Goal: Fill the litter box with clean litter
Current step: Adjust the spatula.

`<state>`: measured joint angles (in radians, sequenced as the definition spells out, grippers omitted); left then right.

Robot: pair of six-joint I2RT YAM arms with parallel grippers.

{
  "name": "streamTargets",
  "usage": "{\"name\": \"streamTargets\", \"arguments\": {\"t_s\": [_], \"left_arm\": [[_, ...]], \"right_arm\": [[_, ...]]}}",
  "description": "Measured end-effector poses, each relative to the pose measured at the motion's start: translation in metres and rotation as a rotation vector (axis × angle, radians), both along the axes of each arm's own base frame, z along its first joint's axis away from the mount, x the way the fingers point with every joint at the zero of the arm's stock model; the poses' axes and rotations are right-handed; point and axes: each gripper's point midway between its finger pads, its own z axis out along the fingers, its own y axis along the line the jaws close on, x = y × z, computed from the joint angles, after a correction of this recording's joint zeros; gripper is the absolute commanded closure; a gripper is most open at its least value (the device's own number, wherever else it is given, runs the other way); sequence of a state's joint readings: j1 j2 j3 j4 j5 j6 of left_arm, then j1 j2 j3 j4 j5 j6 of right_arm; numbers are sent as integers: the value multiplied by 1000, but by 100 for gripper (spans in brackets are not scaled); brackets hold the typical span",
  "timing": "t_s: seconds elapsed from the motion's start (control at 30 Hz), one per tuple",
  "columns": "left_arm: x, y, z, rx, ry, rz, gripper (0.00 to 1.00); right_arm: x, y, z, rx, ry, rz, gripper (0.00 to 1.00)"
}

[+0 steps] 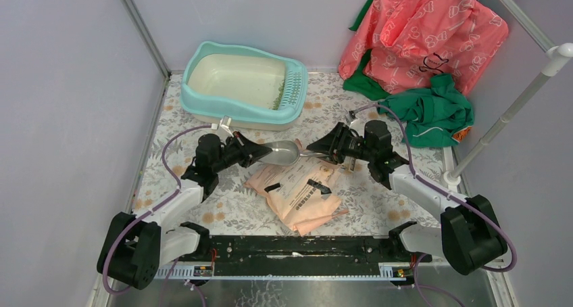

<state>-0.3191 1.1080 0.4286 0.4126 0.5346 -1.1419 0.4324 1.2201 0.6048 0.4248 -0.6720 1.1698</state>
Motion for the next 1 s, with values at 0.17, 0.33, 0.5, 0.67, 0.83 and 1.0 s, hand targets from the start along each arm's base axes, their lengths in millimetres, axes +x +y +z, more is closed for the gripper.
{"name": "streamTargets", "arguments": {"t_s": [0.17, 0.33, 0.5, 0.67, 0.83, 1.0], "left_arm": [[1, -1, 1, -3, -6, -1, 100], [1, -1, 1, -4, -8, -2, 100], [1, -1, 1, -4, -8, -1, 100], [1, -1, 1, -2, -8, -2, 100], [0, -1, 1, -1, -6, -3, 100], [-1, -2, 1, -2, -4, -7, 100]], "right_arm": [[1, 1, -1, 2, 6, -1, 57], [0, 1, -1, 2, 5, 1, 56], [-1, 1, 0, 3, 1, 4, 54], [-4, 2, -3, -11, 5, 12, 55], [-8, 2, -7, -26, 10, 24, 61], [-10, 2, -9, -29, 14, 28, 71]]}}
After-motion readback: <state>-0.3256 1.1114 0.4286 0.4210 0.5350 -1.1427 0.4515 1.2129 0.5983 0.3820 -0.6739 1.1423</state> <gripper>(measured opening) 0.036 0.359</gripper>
